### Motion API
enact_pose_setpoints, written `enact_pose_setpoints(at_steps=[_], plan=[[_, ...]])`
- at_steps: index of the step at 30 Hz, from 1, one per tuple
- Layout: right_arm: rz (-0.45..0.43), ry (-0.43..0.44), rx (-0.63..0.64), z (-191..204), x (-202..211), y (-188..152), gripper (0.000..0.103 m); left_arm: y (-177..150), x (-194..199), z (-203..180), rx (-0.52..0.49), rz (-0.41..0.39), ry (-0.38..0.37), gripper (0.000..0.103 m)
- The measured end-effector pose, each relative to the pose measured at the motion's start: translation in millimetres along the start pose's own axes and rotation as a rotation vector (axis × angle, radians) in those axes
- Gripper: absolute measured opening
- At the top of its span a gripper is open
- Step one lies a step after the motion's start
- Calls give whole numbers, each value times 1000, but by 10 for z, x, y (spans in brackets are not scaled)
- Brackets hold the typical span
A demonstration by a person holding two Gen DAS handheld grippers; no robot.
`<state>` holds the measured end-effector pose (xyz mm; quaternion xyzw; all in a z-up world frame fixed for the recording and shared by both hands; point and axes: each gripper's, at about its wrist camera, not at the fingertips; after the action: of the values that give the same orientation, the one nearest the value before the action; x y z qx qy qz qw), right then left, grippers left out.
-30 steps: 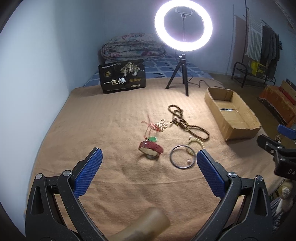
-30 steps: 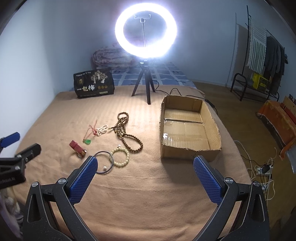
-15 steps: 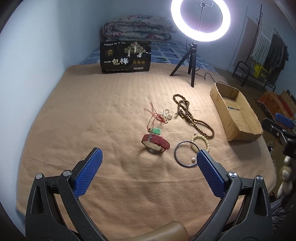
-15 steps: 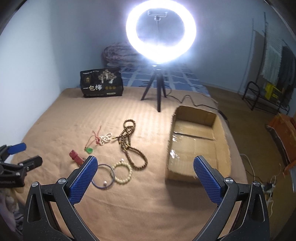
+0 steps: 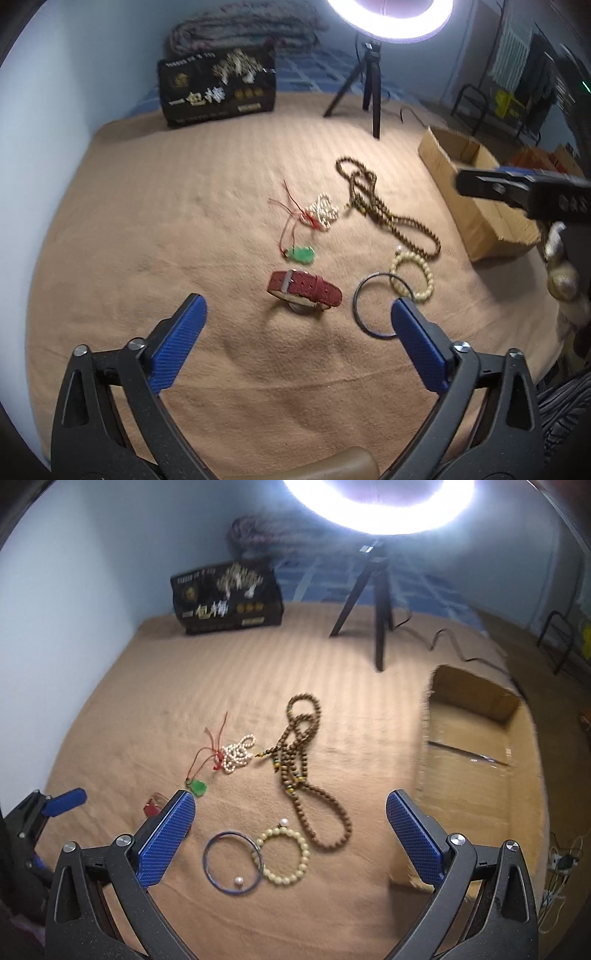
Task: Organize jewelry
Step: 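Grasp the red watch strap with the left gripper while the right grasps the brown bead mala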
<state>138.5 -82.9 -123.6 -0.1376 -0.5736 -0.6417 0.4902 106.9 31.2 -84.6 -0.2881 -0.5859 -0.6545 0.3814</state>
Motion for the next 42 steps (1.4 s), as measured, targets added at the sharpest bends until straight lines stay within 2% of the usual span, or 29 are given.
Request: enact_pose_setpoints(at_steps=[2, 5, 9, 12, 17, 22, 29, 35, 37, 39, 42], plan=[[28, 9, -22, -57, -160, 49, 102, -3, -49, -64, -30, 1, 2, 99], [70, 29, -70, -166, -388, 114, 97, -2, -109, -158, -81, -3, 10, 99], [114, 1, -72, -212, -618, 158, 94, 12, -224, -173, -115, -1, 24, 98], [143, 22, -113, -260, -740, 188, 83, 34, -337, -140, -105, 28, 12, 94], [152, 46, -172, -247, -895, 264, 83, 78, -445, -120, -97, 45, -3, 93], [155, 29, -234, -289, -1079, 325, 83, 104, -503, -166, -110, 50, -14, 92], [158, -30, -268, -350, -1315, 414, 83, 117, -580, -216, -130, 58, -15, 89], [196, -86, -230, -341, -1495, 453, 83, 136, -686, -205, -128, 81, -15, 83], [204, -98, -212, -323, -1504, 450, 77, 139, -714, -177, -129, 91, -19, 75], [215, -118, -187, -290, -1511, 436, 69, 139, -731, -153, -126, 101, -36, 75], [221, -114, -162, -273, -1504, 415, 58, 127, -727, -153, -141, 105, -54, 66]])
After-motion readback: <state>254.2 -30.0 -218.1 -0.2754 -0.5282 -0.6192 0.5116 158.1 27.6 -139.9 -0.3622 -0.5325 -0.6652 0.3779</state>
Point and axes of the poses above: each gripper's, at about its wrist camera, not at the fingertips, and x roughly against the way its jaws point, z to its left, y to its top, and after that the axes turned 14 degrees about y, right-handed
